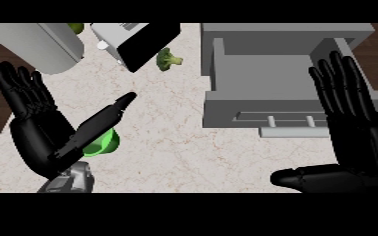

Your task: Pick up the cup, place it into the drawer and close the drawer

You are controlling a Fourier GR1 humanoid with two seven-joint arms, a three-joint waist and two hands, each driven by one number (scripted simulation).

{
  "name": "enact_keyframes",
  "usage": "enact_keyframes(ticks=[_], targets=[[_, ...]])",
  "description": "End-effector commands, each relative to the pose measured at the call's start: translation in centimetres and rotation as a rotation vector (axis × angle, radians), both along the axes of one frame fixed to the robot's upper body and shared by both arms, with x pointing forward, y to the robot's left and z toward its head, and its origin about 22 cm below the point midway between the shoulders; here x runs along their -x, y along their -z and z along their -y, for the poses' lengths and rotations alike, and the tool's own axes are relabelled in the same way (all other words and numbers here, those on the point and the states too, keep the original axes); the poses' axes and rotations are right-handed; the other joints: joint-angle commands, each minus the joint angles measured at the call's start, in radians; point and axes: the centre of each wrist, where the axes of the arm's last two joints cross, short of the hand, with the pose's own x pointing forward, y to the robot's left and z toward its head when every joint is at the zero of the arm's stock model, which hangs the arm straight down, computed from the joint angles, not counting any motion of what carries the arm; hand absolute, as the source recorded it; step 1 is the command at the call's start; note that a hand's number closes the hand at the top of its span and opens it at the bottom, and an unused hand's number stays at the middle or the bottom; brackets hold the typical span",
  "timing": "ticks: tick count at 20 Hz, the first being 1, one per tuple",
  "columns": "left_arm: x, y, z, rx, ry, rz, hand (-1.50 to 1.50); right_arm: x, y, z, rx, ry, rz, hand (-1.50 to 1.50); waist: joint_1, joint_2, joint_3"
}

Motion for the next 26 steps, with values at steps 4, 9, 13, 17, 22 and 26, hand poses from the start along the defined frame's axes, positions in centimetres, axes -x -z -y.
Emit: enact_keyframes(ticks=[4,9,13,17,22,26], targets=[[-1.6,0.8,1.1,0.01,-0.05,0.008,-1.5,-0.2,1.0,-1.0,-0.007,-0.009,0.001,-1.5,0.0,0.0,0.0],[-0.9,2.4,1.2,0.033,-0.05,-0.034,-1.5,-1.1,0.8,0.4,-0.01,-0.017,-0.008,-1.5,0.002,0.0,0.0],[0.0,2.8,-0.3,0.046,-0.051,-0.041,-1.5,0.1,0.6,0.8,-0.015,-0.008,0.012,-1.5,0.002,-0.001,0.0],[0.9,4.6,-0.1,0.074,-0.098,-0.082,-1.5,1.0,-0.4,-1.0,-0.001,-0.006,0.016,-1.5,0.001,-0.001,-0.001],[1.6,5.8,-0.6,0.096,-0.116,-0.139,-1.5,-0.3,0.7,0.0,0.0,0.002,0.014,-1.5,0.002,0.0,-0.001],[1.4,7.5,-0.8,0.126,-0.16,-0.169,-1.5,-0.4,-1.6,-0.1,0.0,-0.005,0.009,-1.5,0.002,0.0,-0.001]])
